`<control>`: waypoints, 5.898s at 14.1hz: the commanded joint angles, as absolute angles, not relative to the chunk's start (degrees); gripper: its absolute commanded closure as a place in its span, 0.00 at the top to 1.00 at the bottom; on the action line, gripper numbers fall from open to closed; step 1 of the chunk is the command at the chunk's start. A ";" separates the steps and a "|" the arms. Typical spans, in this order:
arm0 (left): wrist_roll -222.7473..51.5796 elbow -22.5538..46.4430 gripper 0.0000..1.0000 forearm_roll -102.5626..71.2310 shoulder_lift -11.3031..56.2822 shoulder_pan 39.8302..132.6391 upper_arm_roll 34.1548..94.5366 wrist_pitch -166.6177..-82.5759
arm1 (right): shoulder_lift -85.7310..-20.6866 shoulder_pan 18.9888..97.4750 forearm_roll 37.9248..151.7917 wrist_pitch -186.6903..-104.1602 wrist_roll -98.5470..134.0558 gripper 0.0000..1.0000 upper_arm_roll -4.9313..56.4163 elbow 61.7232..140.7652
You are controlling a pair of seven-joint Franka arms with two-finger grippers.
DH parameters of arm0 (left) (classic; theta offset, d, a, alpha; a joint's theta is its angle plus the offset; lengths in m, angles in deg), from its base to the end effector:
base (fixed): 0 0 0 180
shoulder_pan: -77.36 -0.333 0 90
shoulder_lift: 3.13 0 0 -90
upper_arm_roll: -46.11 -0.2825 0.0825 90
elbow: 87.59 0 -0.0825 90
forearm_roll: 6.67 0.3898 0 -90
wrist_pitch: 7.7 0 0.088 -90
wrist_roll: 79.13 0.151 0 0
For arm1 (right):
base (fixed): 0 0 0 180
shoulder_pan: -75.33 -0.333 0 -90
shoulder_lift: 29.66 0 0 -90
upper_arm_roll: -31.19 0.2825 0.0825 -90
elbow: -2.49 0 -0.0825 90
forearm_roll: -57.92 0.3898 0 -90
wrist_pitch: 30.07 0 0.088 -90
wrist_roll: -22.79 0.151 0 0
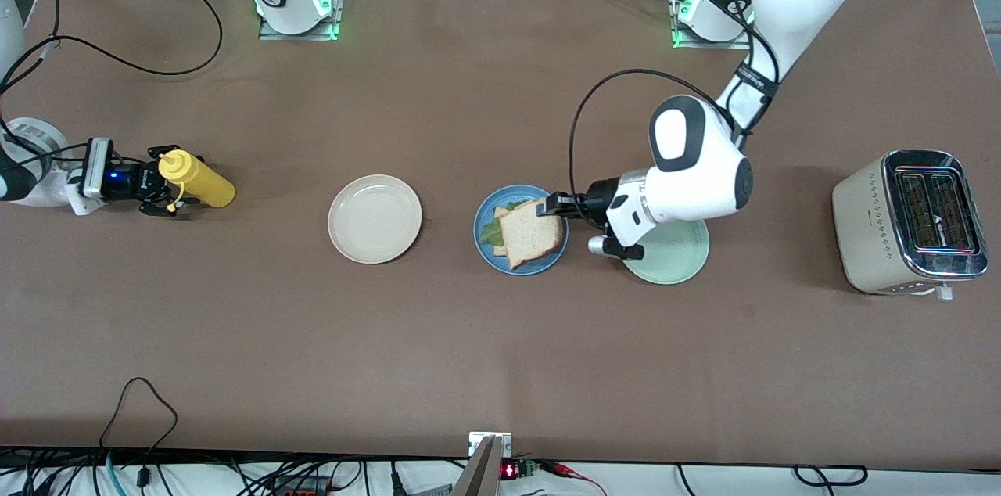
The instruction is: Make sandwich in blue plate with both arms
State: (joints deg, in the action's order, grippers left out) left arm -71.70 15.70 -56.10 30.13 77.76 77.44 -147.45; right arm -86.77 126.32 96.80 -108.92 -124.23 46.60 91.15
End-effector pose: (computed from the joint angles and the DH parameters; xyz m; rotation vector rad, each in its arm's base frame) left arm 0.5649 -0.3584 0.2173 2.2829 0.0923 -0.1495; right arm 0.4830 -0.2136 0.0608 -1.2427 -1.3467 -1.0638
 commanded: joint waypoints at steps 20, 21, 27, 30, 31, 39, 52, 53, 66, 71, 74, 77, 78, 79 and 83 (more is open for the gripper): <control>-61.64 18.59 0.67 -60.11 36.85 74.64 79.95 -149.90 | -50.51 112.18 82.98 -96.34 -75.52 1.00 49.65 76.23; -61.56 18.41 0.77 -60.11 37.03 74.64 79.86 -149.90 | -47.96 109.11 81.93 -96.77 -69.99 1.00 49.56 76.23; -59.62 16.91 1.00 -60.11 39.05 73.23 79.33 -149.99 | -38.37 88.72 67.09 -103.35 -38.44 1.00 49.12 77.72; -59.62 17.43 1.00 -60.20 38.97 73.23 79.33 -149.99 | -38.09 80.28 60.40 -106.69 -19.90 1.00 46.23 79.91; -59.62 17.87 1.00 -60.20 38.88 72.97 79.33 -149.73 | -38.09 79.12 59.08 -107.67 -15.58 1.00 45.87 80.79; -60.59 26.13 1.00 -60.11 27.65 70.07 79.42 -148.41 | -38.62 73.92 57.31 -108.82 7.84 1.00 39.10 86.06; -72.16 11.76 1.00 -16.32 17.08 63.74 69.05 -123.40 | -35.55 76.39 58.96 -114.00 8.96 1.00 37.53 88.00; -73.84 8.94 1.00 -12.60 17.00 63.74 68.79 -120.32 | -35.46 75.25 59.15 -113.92 12.47 1.00 37.26 88.09; -80.36 4.94 1.00 -6.94 0.05 74.90 49.00 -104.11 | -34.23 69.62 58.72 -112.33 14.79 1.00 30.75 88.09; -80.45 11.98 1.00 -6.59 -5.50 74.99 49.36 -104.20 | -34.14 69.88 58.98 -111.98 14.88 1.00 30.75 88.18; -80.45 11.99 1.00 -6.50 -5.94 74.99 49.36 -104.03 | -34.05 70.06 58.89 -111.90 14.79 1.00 30.66 88.27; -80.45 11.99 1.00 -6.50 -6.30 74.99 49.36 -102.89 | -33.44 71.02 58.72 -111.98 14.79 1.00 30.66 89.32; -80.45 11.99 1.00 -6.41 -6.38 74.99 49.45 -102.10 | -33.44 71.63 58.72 -112.07 14.88 1.00 30.66 89.32; -80.45 11.99 1.00 -6.41 -6.38 74.99 49.45 -101.92 | -33.44 71.81 58.63 -111.98 14.79 1.00 30.66 89.41; -80.45 11.99 1.00 -6.41 -6.38 74.99 49.45 -101.92 | -33.44 72.43 58.54 -111.98 14.79 1.00 30.66 89.41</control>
